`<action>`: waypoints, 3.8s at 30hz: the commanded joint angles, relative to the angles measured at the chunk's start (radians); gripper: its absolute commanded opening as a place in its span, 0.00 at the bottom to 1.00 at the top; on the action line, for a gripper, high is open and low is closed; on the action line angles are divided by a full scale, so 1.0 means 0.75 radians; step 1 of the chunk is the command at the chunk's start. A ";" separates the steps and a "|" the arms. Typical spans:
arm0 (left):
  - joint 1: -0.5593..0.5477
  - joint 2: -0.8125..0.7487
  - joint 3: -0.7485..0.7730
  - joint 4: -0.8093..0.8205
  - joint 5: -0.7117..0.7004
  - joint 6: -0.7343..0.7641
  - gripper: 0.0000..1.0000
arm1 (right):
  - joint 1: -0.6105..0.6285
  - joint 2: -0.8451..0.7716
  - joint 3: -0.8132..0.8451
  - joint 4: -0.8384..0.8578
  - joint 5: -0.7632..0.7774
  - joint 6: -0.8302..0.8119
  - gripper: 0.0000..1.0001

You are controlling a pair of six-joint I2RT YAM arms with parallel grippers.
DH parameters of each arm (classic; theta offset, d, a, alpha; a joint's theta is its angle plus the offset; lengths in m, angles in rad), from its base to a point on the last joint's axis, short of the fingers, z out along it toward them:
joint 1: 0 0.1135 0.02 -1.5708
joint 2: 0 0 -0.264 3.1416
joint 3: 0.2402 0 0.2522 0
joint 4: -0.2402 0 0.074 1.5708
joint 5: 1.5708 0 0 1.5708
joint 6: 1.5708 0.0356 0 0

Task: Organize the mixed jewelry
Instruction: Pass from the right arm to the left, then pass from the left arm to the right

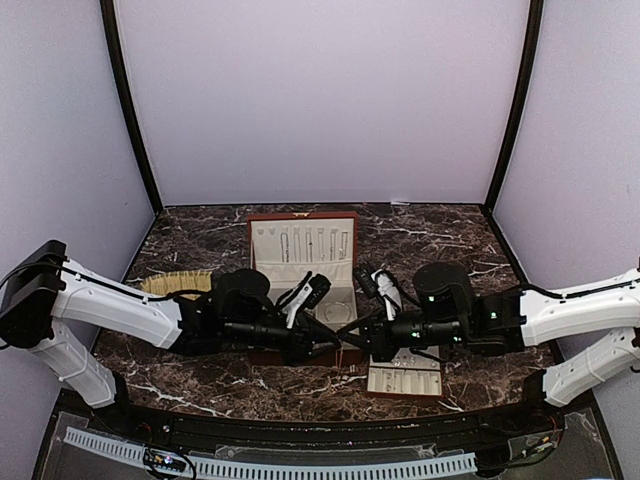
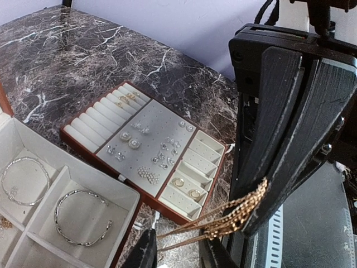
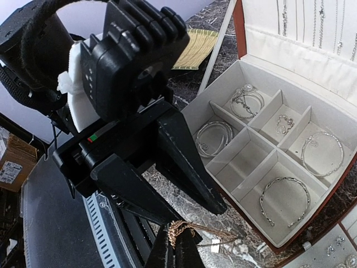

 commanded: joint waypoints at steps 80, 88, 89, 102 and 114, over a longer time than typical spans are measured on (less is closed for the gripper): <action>0.008 -0.213 0.005 -0.125 0.292 0.015 0.00 | 0.175 0.113 -0.100 0.289 0.202 -0.076 0.26; 0.008 -0.215 0.000 -0.124 0.297 0.007 0.00 | 0.179 0.139 -0.074 0.294 0.235 -0.105 0.22; 0.008 -0.217 -0.001 -0.125 0.296 0.007 0.00 | 0.179 0.138 -0.074 0.294 0.235 -0.105 0.20; 0.008 -0.263 -0.017 -0.246 0.061 0.044 0.00 | 0.179 0.067 -0.049 0.109 0.294 -0.098 0.00; 0.008 -0.243 -0.027 -0.272 0.066 0.083 0.14 | 0.179 0.047 0.037 -0.037 0.305 -0.107 0.00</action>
